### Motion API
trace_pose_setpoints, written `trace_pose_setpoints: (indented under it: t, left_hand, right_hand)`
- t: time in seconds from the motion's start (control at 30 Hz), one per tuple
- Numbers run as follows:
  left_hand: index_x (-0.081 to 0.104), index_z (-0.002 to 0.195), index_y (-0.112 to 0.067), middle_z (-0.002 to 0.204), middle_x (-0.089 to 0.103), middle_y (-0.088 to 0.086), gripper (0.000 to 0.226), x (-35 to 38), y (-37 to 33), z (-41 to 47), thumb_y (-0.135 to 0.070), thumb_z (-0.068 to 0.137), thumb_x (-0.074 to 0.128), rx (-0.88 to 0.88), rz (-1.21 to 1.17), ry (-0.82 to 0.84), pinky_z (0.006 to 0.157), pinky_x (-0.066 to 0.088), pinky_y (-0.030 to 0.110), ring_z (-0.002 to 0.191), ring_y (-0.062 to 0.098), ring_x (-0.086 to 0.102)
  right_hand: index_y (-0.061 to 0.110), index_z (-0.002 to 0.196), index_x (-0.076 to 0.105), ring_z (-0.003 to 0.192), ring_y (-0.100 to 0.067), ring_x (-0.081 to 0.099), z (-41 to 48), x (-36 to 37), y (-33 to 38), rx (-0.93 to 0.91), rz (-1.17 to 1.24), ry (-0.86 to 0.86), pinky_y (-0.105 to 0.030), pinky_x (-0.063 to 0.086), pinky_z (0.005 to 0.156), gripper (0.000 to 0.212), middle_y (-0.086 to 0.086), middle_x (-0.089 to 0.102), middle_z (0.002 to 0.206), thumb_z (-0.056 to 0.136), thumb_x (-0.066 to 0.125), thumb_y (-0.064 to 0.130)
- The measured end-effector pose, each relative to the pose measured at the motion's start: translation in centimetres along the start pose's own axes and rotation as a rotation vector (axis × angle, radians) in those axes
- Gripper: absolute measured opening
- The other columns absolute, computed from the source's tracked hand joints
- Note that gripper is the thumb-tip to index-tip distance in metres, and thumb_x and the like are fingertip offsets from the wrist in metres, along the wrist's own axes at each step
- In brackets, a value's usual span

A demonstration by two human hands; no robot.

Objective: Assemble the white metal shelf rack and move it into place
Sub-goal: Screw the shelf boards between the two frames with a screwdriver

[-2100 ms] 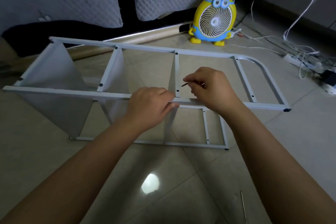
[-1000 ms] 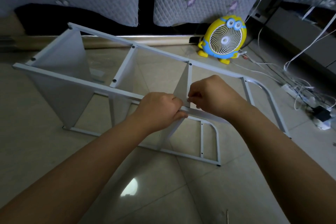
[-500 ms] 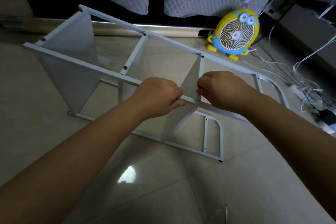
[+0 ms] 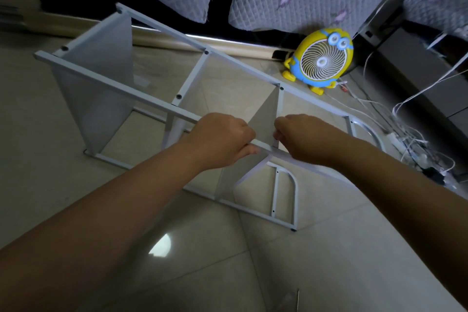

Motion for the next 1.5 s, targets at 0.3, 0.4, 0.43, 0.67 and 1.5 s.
trace_pose_setpoints:
  t: [0.3, 0.4, 0.43, 0.67, 1.5]
  left_hand:
    - [0.056, 0.051, -0.011, 0.043, 0.049, 0.001, 0.029, 0.3, -0.2, -0.2, -0.033, 0.067, 0.064, 0.007, 0.006, -0.031, 0.045, 0.02, 0.016, 0.034, 0.02, 0.046]
    - [0.058, 0.052, -0.013, 0.043, 0.05, -0.001, 0.029, 0.4, -0.1, -0.2, -0.036, 0.069, 0.062, 0.008, 0.032, -0.021, 0.043, 0.02, 0.016, 0.034, 0.018, 0.046]
    - [0.059, 0.052, -0.013, 0.043, 0.05, -0.001, 0.029, 0.5, -0.1, -0.3, -0.037, 0.069, 0.062, 0.01, 0.034, -0.011, 0.042, 0.022, 0.016, 0.034, 0.018, 0.046]
    - [0.055, 0.049, -0.013, 0.042, 0.049, -0.001, 0.029, 0.1, -0.3, 0.1, -0.035, 0.066, 0.063, 0.037, 0.021, -0.005, 0.039, 0.023, 0.018, 0.032, 0.019, 0.045]
    - [0.059, 0.11, 0.0, 0.096, 0.063, 0.016, 0.034, 5.9, -8.3, 0.0, -0.002, 0.076, 0.055, 0.042, 0.287, -0.198, 0.087, 0.032, 0.037, 0.092, 0.03, 0.049]
  right_hand:
    - [0.012, 0.12, 0.044, 0.098, -0.026, 0.053, -0.4, 0.0, -0.3, -0.188, -0.246, 0.011, -0.029, 0.032, 0.066, 0.025, -0.007, 0.05, 0.115, 0.097, 0.037, 0.015]
    - [0.012, 0.113, 0.048, 0.095, -0.029, 0.054, -0.9, 0.1, -0.1, -0.114, -0.182, -0.04, -0.028, 0.028, 0.063, 0.022, -0.009, 0.054, 0.111, 0.093, 0.041, 0.016]
    - [0.012, 0.111, 0.049, 0.094, -0.029, 0.054, -1.0, 0.3, 0.0, -0.076, -0.147, -0.045, -0.027, 0.027, 0.062, 0.02, -0.009, 0.055, 0.108, 0.092, 0.042, 0.017]
    - [0.006, 0.099, 0.049, 0.089, -0.031, 0.054, -0.9, 0.9, -0.1, 0.112, 0.083, -0.031, -0.027, 0.029, 0.063, 0.02, -0.016, 0.059, 0.1, 0.097, 0.036, 0.022]
    - [0.01, 0.109, 0.052, 0.106, -0.028, 0.054, -21.8, 34.0, 3.2, 0.538, 0.565, 0.568, -0.03, 0.043, 0.079, 0.028, -0.012, 0.055, 0.116, 0.09, 0.049, 0.031]
Point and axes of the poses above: each hand's wrist, its own z-axis towards the middle knuckle, its own x-axis out of the palm, y = z × x, the point moved 5 cm from there along z, towards the middle knuckle
